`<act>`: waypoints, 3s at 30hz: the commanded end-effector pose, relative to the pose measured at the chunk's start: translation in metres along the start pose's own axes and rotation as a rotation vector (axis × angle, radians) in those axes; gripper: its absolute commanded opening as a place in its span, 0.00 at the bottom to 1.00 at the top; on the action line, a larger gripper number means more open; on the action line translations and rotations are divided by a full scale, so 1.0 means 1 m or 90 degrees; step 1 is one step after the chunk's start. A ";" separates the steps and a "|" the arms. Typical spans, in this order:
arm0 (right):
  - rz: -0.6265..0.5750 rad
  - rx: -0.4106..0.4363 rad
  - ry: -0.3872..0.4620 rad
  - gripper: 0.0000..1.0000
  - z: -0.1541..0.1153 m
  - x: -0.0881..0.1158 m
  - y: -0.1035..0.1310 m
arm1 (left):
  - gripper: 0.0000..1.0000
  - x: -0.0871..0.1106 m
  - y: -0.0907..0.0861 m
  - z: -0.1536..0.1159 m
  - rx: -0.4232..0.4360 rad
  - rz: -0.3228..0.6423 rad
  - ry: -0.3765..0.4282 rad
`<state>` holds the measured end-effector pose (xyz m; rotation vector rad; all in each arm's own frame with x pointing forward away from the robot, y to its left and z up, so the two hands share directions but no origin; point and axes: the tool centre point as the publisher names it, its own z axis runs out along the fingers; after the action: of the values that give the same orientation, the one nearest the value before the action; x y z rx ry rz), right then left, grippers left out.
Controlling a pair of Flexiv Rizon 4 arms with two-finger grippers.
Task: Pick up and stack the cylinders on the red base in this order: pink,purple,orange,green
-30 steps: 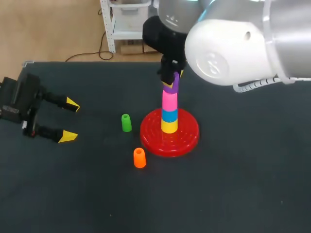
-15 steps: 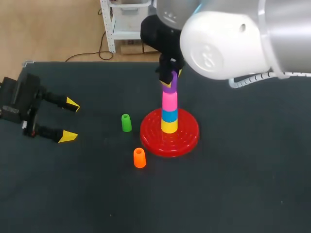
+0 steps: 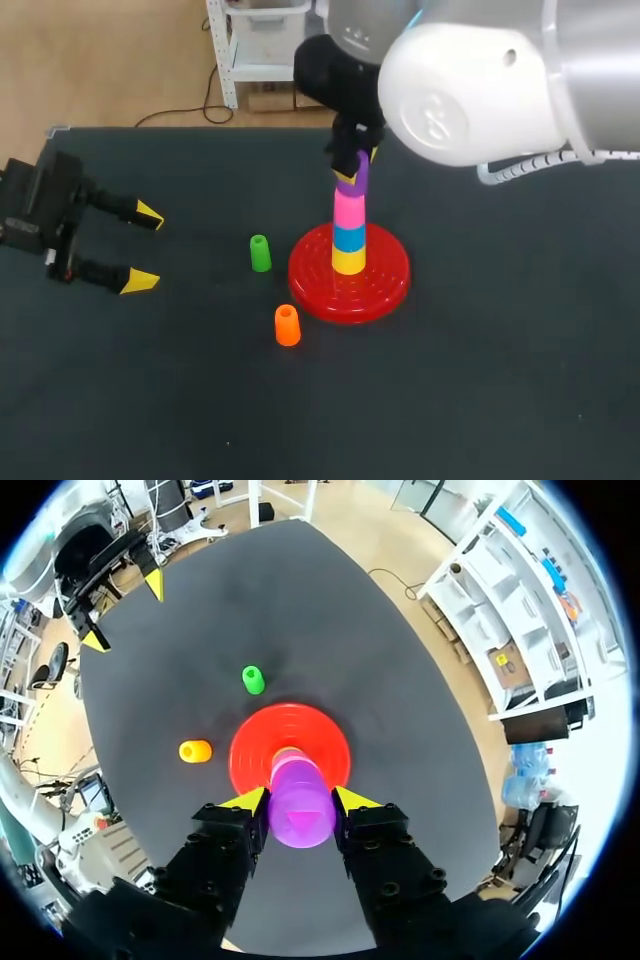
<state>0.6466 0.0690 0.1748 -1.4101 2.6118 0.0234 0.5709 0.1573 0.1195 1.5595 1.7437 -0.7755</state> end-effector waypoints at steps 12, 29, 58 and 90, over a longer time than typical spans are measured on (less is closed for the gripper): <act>-0.009 -0.002 0.003 0.00 0.007 -0.004 0.001 | 1.00 0.001 -0.001 0.000 -0.002 0.002 -0.003; -0.025 0.009 0.033 0.00 0.015 -0.003 0.003 | 1.00 0.001 -0.001 0.000 -0.002 0.002 -0.003; 0.002 0.009 0.019 0.00 0.023 -0.001 0.002 | 1.00 0.001 -0.001 0.000 -0.002 0.002 -0.003; 0.024 0.040 -0.035 1.00 -0.016 0.000 -0.008 | 1.00 0.001 -0.001 0.000 -0.002 0.002 -0.003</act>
<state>0.6604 0.0728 0.1840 -1.3319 2.5880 -0.0209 0.5709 0.1573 0.1195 1.5595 1.7437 -0.7755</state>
